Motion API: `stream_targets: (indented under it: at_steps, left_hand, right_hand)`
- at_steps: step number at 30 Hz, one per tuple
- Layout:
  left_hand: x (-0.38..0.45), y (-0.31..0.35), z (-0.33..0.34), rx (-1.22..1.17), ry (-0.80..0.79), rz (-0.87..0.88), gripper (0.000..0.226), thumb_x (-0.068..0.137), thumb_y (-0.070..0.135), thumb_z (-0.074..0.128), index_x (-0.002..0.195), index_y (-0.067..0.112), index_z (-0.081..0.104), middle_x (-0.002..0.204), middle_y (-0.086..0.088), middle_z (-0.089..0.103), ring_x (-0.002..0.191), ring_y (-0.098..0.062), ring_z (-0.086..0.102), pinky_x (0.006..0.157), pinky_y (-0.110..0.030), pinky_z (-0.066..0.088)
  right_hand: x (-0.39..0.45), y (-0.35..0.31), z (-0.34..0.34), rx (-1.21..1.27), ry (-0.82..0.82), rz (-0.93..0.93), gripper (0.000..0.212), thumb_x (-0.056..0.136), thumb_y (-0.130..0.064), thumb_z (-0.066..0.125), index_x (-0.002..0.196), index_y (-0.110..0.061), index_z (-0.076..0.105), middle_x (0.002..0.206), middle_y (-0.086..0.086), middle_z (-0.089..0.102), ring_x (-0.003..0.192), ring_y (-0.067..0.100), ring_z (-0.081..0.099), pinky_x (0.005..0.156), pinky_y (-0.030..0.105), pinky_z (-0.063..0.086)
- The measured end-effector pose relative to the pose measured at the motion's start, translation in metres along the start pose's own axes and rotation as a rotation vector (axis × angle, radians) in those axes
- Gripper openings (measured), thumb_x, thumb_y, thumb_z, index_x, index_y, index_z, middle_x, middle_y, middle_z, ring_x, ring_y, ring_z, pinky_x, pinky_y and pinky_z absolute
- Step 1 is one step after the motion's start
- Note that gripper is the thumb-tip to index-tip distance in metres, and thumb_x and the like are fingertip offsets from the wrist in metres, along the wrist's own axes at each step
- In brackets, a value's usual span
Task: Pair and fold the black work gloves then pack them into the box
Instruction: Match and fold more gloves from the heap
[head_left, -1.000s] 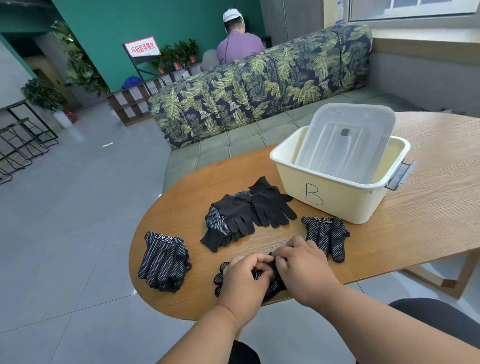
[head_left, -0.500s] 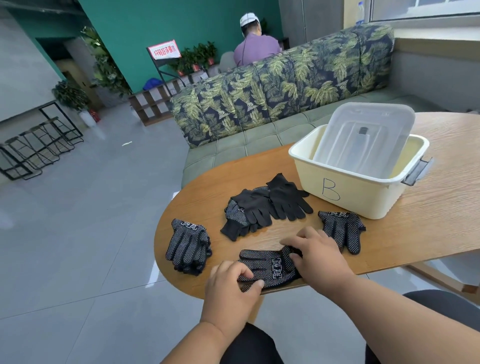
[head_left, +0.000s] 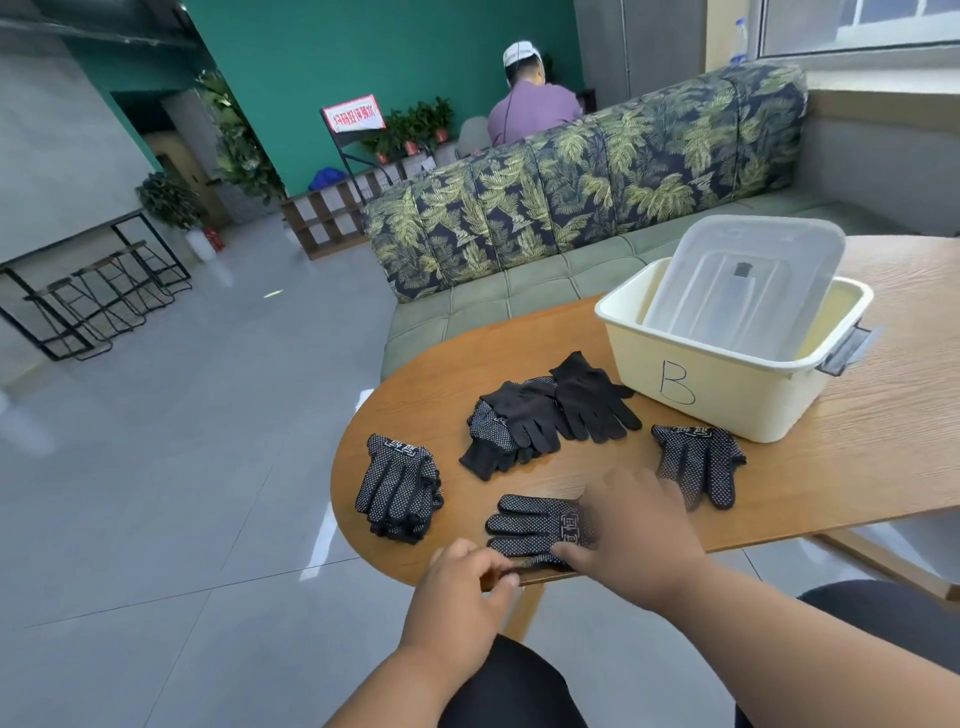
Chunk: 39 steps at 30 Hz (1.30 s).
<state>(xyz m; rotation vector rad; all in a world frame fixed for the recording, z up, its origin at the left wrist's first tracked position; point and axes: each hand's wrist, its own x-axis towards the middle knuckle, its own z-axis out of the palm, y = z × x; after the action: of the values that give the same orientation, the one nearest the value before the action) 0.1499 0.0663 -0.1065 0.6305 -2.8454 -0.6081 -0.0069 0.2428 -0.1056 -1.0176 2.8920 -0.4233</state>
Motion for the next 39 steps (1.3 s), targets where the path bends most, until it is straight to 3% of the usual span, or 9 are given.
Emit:
stream_targets:
  at_steps: [12,17,20,23,25,29,32,35,39]
  left_hand:
    - [0.040,0.034,-0.006,-0.174,0.033,0.051,0.006,0.096,0.034,0.066,0.099,0.037,0.070,0.104,0.023,0.058,0.104,0.007,0.054,0.084,-0.010,0.039]
    - [0.057,0.048,0.015,-0.151,-0.017,-0.052,0.012,0.092,0.037,0.071,0.103,0.039,0.065,0.098,0.018,0.055,0.094,-0.003,0.056,0.084,-0.021,0.046]
    - [0.059,0.050,0.020,-0.081,0.070,-0.089,0.029,0.086,0.043,0.075,0.109,0.042,0.057,0.094,0.018,0.051,0.093,-0.005,0.051,0.081,-0.024,0.042]
    - [0.059,0.052,0.019,0.041,0.097,0.016,0.020,0.087,0.042,0.074,0.099,0.037,0.058,0.089,0.020,0.051,0.094,-0.007,0.048,0.082,-0.026,0.042]
    - [0.059,0.053,0.021,0.109,0.054,0.130,0.006,0.093,0.037,0.068,0.093,0.032,0.065,0.091,0.018,0.059,0.098,-0.010,0.052,0.086,-0.031,0.046]
    - [0.053,0.056,0.035,0.275,0.035,0.247,0.024,0.094,0.039,0.056,0.116,0.036,0.066,0.102,0.010,0.066,0.102,-0.021,0.058,0.088,-0.038,0.049]
    - [0.039,0.066,0.043,0.352,0.039,0.209,0.052,0.083,0.055,0.049,0.133,0.042,0.053,0.103,0.007,0.055,0.106,-0.024,0.051,0.097,-0.045,0.044]
    - [0.028,0.075,0.049,0.345,0.025,0.112,0.069,0.075,0.074,0.047,0.138,0.047,0.049,0.108,0.008,0.046,0.117,-0.024,0.042,0.118,-0.051,0.021]
    - [0.028,0.073,0.056,0.233,0.107,0.031,0.041,0.079,0.066,0.053,0.115,0.049,0.058,0.109,0.020,0.052,0.128,-0.022,0.042,0.120,-0.054,0.011]
  right_hand:
    - [0.001,0.003,0.001,0.006,-0.037,-0.025,0.075,0.072,-0.090,0.040,0.125,-0.039,0.053,0.127,-0.005,0.047,0.122,0.023,0.043,0.108,0.044,0.031]
    - [0.002,0.007,0.002,0.043,-0.042,-0.017,0.058,0.087,-0.074,0.033,0.126,-0.038,0.056,0.126,-0.004,0.050,0.121,0.024,0.043,0.107,0.044,0.031]
    - [0.006,0.013,0.002,0.040,-0.060,-0.026,0.044,0.099,-0.058,0.030,0.131,-0.040,0.054,0.131,-0.004,0.052,0.123,0.025,0.044,0.108,0.046,0.031]
    - [0.009,0.018,-0.002,0.041,-0.064,-0.040,0.037,0.101,-0.049,0.037,0.136,-0.041,0.048,0.133,-0.005,0.053,0.123,0.025,0.046,0.108,0.046,0.033]
    - [0.011,0.018,-0.007,0.042,-0.049,-0.025,0.045,0.096,-0.051,0.045,0.140,-0.042,0.042,0.132,-0.004,0.056,0.123,0.026,0.048,0.105,0.047,0.034]
    - [0.015,0.016,-0.017,0.060,-0.062,0.045,0.063,0.087,-0.058,0.051,0.144,-0.036,0.036,0.119,0.001,0.065,0.111,0.028,0.061,0.095,0.042,0.047]
    - [0.018,0.019,-0.014,0.208,-0.083,0.094,0.057,0.087,-0.050,0.057,0.140,-0.034,0.046,0.101,-0.004,0.073,0.097,0.022,0.069,0.081,0.033,0.055]
    - [0.021,0.021,-0.015,0.456,-0.133,0.160,0.048,0.088,-0.034,0.062,0.135,-0.038,0.054,0.087,-0.008,0.072,0.082,0.013,0.071,0.072,0.031,0.059]
    - [0.019,0.021,-0.021,0.987,-0.181,0.251,0.036,0.088,-0.017,0.065,0.116,-0.040,0.065,0.087,0.006,0.073,0.073,0.022,0.073,0.061,0.042,0.064]
